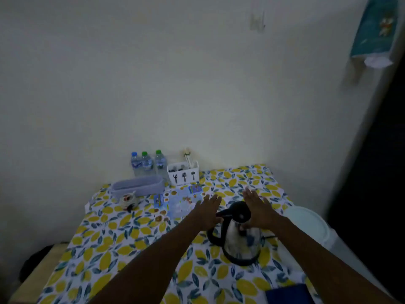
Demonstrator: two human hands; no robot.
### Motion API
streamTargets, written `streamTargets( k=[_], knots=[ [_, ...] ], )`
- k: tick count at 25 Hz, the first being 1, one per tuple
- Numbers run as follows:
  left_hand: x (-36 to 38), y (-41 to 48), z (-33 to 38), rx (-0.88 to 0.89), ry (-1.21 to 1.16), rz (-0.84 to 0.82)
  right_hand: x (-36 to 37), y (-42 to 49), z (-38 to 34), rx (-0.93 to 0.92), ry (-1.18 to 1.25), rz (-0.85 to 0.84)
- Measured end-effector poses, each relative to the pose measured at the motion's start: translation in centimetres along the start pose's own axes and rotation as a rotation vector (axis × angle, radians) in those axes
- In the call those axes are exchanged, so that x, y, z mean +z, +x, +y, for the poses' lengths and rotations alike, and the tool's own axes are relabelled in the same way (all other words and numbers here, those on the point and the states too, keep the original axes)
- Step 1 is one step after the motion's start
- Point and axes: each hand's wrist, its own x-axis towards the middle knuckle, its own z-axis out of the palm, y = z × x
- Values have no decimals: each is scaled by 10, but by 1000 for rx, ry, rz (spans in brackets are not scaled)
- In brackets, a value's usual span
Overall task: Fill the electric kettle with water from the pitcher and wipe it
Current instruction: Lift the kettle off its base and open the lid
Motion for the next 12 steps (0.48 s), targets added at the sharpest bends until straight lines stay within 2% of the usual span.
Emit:
streamTargets(
  k=[3,5,8,12],
  knots=[
    [25,13,6,-48,-98,-61,29,7,1,75,53,22],
    [41,20,8,-57,-246,-32,49,8,1,93,111,110],
    [57,24,6,-147,-427,94,63,13,5,114,185,191],
    [68,30,2,-224,-582,164,66,19,6,145,283,202]
  ],
)
